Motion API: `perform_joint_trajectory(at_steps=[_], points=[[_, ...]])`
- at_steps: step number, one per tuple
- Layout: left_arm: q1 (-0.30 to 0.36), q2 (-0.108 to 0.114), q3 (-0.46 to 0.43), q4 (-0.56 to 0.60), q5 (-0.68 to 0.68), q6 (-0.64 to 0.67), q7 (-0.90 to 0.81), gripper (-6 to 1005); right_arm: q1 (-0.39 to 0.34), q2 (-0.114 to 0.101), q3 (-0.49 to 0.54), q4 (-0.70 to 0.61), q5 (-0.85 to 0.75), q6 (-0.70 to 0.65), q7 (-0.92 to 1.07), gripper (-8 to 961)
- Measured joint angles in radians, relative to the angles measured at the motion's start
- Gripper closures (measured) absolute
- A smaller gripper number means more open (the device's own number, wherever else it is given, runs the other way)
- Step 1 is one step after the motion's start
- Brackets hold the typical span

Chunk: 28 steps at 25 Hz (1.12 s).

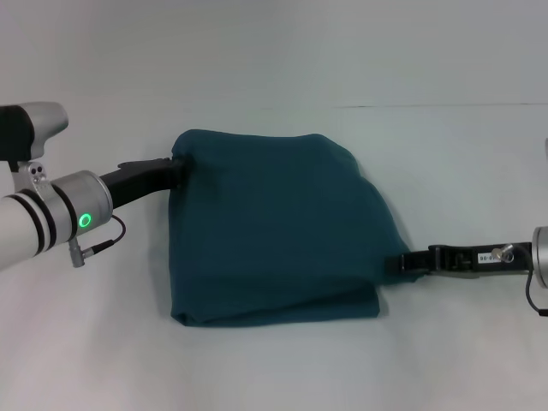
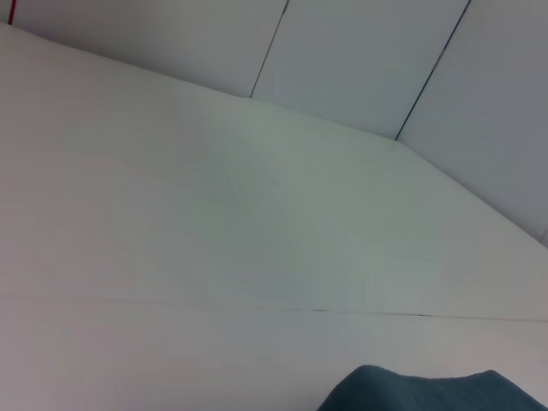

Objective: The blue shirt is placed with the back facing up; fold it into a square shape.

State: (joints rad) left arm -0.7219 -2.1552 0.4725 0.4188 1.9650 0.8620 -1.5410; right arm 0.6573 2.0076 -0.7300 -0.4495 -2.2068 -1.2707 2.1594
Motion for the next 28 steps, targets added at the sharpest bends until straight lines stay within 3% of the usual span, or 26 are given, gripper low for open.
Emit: perform_joint_trajectory(at_steps=[7,18,26,28], points=[[-0.006,-0.002,0.000,0.000,0.000,-0.014,0.001,962,-0.003,-0.009,-0.006,0.000,-0.013,-0.007,0.006,707],[-0.007,-0.001,0.016,0.000,0.002,-0.027,-0.001,961,-0.015,-0.033,-0.005,-0.001,-0.013,-0.024,0.017,933],[-0.007,-0.002,0.029,0.000,0.002,-0.037,-0.002,961,-0.023,-0.036,-0.001,-0.006,-0.013,-0.021,0.017,933],[-0.007,-0.003,0.029,0.000,0.002,-0.036,-0.002,961,-0.024,-0.036,0.001,-0.012,-0.013,-0.019,0.012,896]])
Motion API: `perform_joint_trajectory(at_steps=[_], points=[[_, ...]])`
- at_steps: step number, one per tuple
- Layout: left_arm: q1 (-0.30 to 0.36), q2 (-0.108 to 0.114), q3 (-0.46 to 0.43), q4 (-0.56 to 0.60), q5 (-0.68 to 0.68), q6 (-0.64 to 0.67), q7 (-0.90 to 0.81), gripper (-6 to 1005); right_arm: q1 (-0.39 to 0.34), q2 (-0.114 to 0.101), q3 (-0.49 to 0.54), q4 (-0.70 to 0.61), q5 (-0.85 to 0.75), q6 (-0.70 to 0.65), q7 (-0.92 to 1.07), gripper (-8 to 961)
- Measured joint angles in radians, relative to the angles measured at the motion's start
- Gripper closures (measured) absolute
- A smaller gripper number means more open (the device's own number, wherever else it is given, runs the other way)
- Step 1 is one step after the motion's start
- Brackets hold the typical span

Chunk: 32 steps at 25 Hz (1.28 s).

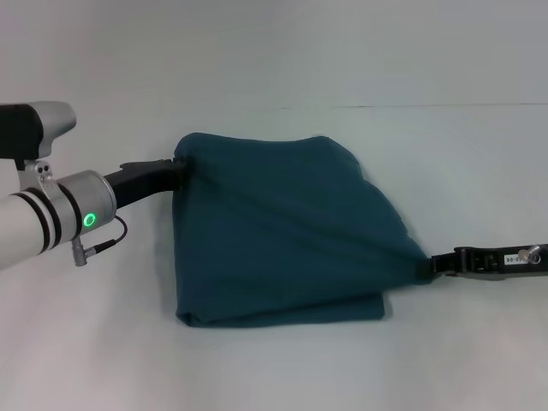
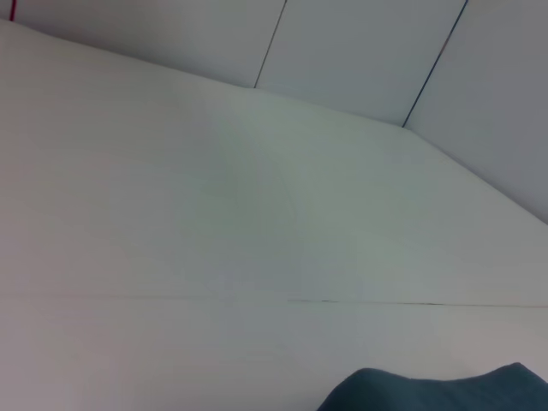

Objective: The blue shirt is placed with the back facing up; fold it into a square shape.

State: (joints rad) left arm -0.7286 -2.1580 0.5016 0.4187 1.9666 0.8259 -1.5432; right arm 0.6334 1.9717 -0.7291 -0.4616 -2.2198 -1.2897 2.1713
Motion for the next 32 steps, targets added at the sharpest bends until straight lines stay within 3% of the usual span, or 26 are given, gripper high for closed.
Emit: perform_joint_trajectory(at_steps=[4,9,15,20,25,32], points=[[0.000,0.000,0.000,0.000,0.000,0.006,0.001,959,-0.001,0.002,0.005,-0.024,0.004,0.000,-0.018,823],[0.000,0.000,0.000,0.000,0.000,0.007,0.001,950,-0.016,0.011,0.049,-0.092,0.009,-0.008,-0.031,576],[0.001,-0.001,0.000,0.000,-0.006,0.000,0.002,924,-0.024,0.014,0.108,-0.122,0.040,-0.016,-0.064,354],[0.003,-0.002,0.000,0.000,-0.008,-0.001,0.003,902,-0.028,0.016,0.111,-0.122,0.065,-0.016,-0.084,253],[0.002,-0.002,-0.007,0.000,-0.009,-0.031,-0.001,801,-0.028,0.021,0.111,-0.123,0.071,-0.016,-0.087,192],[-0.001,-0.003,-0.003,-0.001,-0.009,-0.088,-0.022,486,-0.027,0.022,0.111,-0.120,0.074,-0.013,-0.091,191]])
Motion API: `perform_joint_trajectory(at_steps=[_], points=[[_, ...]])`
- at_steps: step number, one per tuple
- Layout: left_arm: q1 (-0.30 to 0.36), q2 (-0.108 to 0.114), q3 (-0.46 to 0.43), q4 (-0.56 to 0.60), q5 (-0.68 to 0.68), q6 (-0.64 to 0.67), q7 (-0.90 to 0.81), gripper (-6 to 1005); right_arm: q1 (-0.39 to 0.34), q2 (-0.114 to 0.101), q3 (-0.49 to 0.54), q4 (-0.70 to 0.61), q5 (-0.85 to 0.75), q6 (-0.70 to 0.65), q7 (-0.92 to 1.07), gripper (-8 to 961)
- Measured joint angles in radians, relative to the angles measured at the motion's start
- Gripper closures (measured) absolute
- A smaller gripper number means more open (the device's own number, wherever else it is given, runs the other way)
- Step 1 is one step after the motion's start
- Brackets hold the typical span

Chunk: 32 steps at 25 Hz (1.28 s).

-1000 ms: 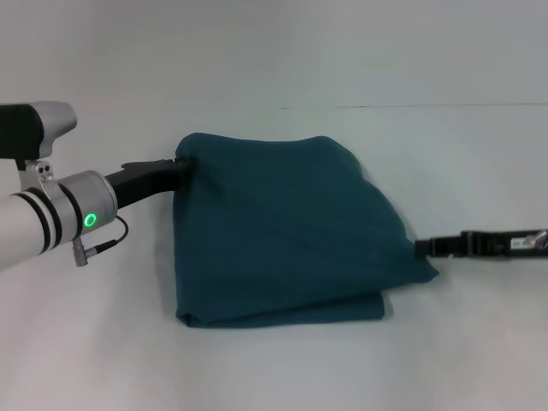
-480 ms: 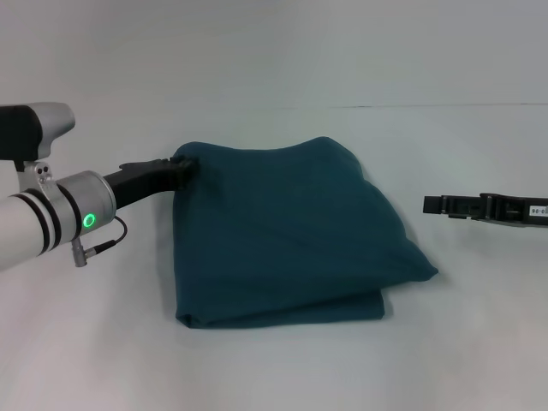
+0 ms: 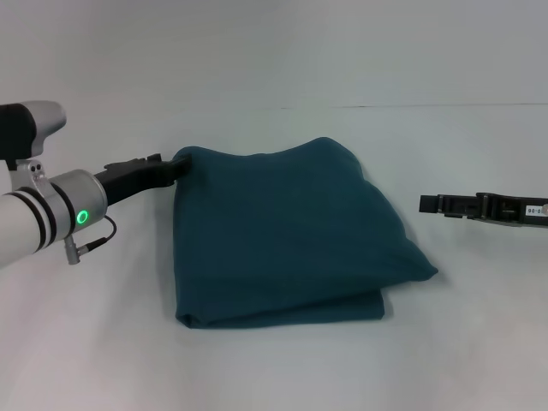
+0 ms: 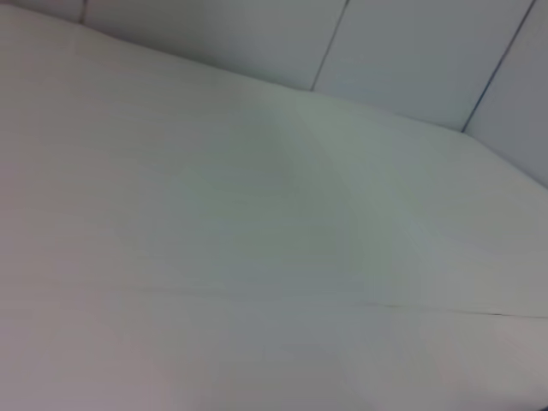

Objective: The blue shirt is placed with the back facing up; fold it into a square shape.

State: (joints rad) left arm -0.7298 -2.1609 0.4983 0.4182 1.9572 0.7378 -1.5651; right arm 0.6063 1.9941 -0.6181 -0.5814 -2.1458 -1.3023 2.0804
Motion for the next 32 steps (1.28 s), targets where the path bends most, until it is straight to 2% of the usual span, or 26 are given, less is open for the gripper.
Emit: perform_joint_trajectory(at_steps=[1,10,14,18,23,24,26,31,32], points=[[-0.001,-0.001,0.000,-0.002,0.000,-0.006,0.000,436,0.000,0.000,0.000,0.001,0.000,0.001,-0.001,191],[-0.007,-0.002,0.003,-0.006,0.000,0.004,0.001,442,-0.001,0.002,0.000,0.007,0.000,0.007,-0.009,190],[0.020,-0.002,-0.003,0.028,0.000,0.069,0.000,445,-0.003,0.003,0.009,0.009,0.000,0.003,-0.032,189],[0.087,-0.002,-0.009,0.114,-0.032,0.247,-0.001,440,-0.009,0.009,0.054,0.010,0.009,-0.040,-0.094,189],[0.190,-0.002,-0.010,0.213,-0.109,0.533,-0.002,406,-0.046,0.019,0.085,0.011,0.127,-0.145,-0.223,191],[0.204,-0.002,-0.011,0.223,-0.114,0.581,-0.002,367,-0.052,0.022,0.085,0.011,0.146,-0.166,-0.251,192],[0.231,-0.002,-0.014,0.239,-0.118,0.675,-0.001,290,-0.065,0.033,0.085,0.011,0.173,-0.214,-0.330,69],[0.291,-0.002,-0.022,0.272,-0.119,0.881,0.037,59,-0.080,0.071,0.078,0.004,0.181,-0.307,-0.517,30],[0.306,-0.002,-0.021,0.281,-0.116,0.928,0.054,59,-0.080,0.074,0.076,0.005,0.178,-0.318,-0.542,22]])
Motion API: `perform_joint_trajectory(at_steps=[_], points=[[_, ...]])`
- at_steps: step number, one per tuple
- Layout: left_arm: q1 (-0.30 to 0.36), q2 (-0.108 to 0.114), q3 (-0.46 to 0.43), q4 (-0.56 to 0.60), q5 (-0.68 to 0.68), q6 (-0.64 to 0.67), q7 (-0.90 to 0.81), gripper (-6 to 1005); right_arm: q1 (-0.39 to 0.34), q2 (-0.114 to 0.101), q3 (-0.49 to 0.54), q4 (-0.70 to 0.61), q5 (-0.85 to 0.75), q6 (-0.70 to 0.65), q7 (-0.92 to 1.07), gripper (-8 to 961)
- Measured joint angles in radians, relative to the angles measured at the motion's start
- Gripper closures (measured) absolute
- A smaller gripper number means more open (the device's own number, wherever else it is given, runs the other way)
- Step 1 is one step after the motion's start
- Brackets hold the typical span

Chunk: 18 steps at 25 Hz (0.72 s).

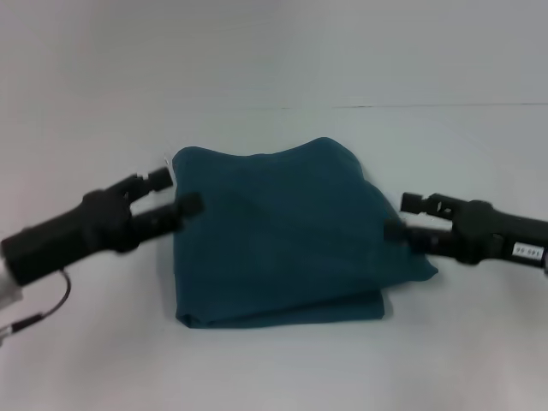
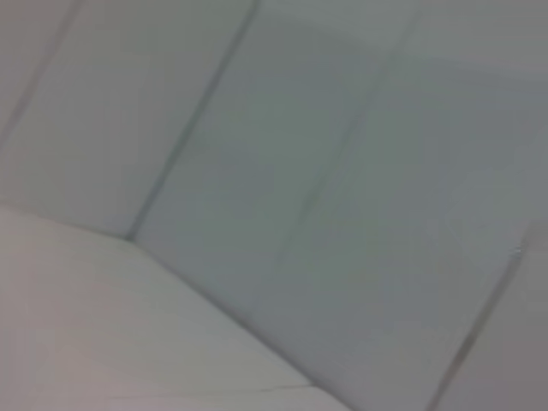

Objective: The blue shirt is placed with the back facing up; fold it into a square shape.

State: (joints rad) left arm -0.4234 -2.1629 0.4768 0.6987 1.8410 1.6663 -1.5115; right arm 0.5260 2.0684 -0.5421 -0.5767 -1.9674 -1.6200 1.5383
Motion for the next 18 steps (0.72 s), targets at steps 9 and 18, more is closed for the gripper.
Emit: perform_joint_trajectory(at_steps=[9,18], points=[[0.077,-0.001,0.001,0.030,0.082,0.153,0.061,61,-0.040,0.014,-0.072,0.000,-0.005,-0.095,-0.188,26],[0.069,-0.003,0.037,0.031,0.178,0.193,0.088,61,-0.049,0.002,-0.155,-0.002,-0.027,-0.103,-0.171,26]])
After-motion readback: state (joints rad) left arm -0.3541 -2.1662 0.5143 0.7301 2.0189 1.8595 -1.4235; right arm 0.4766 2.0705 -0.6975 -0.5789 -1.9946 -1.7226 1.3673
